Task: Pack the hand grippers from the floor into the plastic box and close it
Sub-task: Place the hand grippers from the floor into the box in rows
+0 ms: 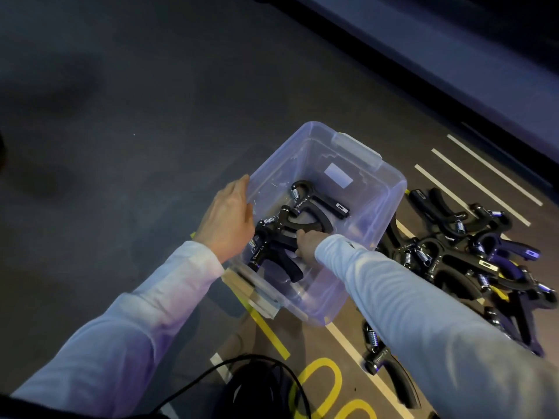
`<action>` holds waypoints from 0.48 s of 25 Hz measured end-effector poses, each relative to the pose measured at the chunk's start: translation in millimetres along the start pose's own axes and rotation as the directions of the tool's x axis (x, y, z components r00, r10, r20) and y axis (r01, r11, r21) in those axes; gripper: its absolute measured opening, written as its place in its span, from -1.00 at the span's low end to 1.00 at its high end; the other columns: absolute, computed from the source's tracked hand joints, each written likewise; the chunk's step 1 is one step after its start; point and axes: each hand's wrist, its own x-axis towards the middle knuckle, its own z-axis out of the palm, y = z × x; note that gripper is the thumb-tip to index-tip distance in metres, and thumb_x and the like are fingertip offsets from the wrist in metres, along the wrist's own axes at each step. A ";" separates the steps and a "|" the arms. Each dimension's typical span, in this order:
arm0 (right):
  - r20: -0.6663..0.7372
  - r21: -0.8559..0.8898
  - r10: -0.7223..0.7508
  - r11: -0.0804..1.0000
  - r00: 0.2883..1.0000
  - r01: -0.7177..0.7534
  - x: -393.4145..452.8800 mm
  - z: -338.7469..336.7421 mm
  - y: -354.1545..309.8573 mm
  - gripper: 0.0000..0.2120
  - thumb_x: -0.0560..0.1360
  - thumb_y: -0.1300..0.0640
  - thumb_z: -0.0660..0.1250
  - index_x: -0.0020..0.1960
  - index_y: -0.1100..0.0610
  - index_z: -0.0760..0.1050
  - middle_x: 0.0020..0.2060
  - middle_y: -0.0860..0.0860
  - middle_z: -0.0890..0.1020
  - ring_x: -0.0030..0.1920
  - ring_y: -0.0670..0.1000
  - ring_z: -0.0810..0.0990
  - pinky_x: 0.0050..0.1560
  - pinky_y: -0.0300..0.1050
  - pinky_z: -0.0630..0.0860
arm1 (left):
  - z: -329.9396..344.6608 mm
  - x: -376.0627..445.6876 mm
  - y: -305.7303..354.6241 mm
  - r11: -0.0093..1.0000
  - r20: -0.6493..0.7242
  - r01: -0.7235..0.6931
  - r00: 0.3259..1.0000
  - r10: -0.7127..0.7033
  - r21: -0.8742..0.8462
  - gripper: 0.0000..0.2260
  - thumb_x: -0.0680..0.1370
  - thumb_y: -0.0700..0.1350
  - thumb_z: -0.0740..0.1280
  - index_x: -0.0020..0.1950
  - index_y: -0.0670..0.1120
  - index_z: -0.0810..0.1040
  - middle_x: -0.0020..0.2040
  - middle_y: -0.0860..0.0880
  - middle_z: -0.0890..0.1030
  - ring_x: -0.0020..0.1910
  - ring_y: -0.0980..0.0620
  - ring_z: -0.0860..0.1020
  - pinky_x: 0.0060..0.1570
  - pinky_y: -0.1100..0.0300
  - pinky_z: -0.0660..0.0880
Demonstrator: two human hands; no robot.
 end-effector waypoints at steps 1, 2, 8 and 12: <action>-0.003 -0.005 0.006 1.000 1.000 -0.006 2.4 1.1 -1.0 -0.60 0.61 0.09 0.13 0.35 0.31 0.23 0.33 0.24 0.44 0.32 0.22 0.45 0.29 0.03 0.36 | 0.8 0.0 -0.4 1.000 -0.007 -0.002 1.000 0.002 -0.007 -0.51 0.54 -0.32 0.16 0.47 -0.22 0.15 0.41 -0.19 0.31 0.36 -0.16 0.31 0.29 0.11 0.23; -0.008 -0.020 0.008 1.000 1.000 -0.008 4.2 1.8 -1.7 -0.60 0.61 0.10 0.13 0.36 0.30 0.25 0.33 0.23 0.44 0.33 0.21 0.44 0.30 0.03 0.35 | 1.8 0.6 -1.2 1.000 -0.016 -0.005 1.000 0.005 -0.010 -0.49 0.52 -0.35 0.16 0.47 -0.21 0.16 0.41 -0.17 0.32 0.36 -0.16 0.32 0.29 0.11 0.24; -0.079 -0.090 0.053 0.994 0.995 -0.060 8.6 11.0 -11.2 -0.67 0.58 0.25 0.16 0.33 0.20 0.42 0.29 0.13 0.51 0.33 0.13 0.46 0.29 0.02 0.39 | 8.5 2.9 -5.3 1.000 -0.068 -0.024 0.997 0.023 -0.009 -0.44 0.45 -0.42 0.16 0.45 -0.20 0.20 0.41 -0.15 0.33 0.34 -0.16 0.34 0.28 0.10 0.26; -0.180 -0.043 0.075 0.996 0.981 -0.084 7.7 17.6 -20.3 -0.67 0.59 0.29 0.12 0.32 0.20 0.43 0.28 0.11 0.51 0.32 0.13 0.47 0.24 -0.05 0.44 | 10.1 2.8 -5.8 0.998 -0.091 -0.052 0.995 0.050 -0.023 -0.45 0.44 -0.42 0.16 0.44 -0.23 0.21 0.40 -0.18 0.34 0.32 -0.19 0.35 0.29 0.07 0.26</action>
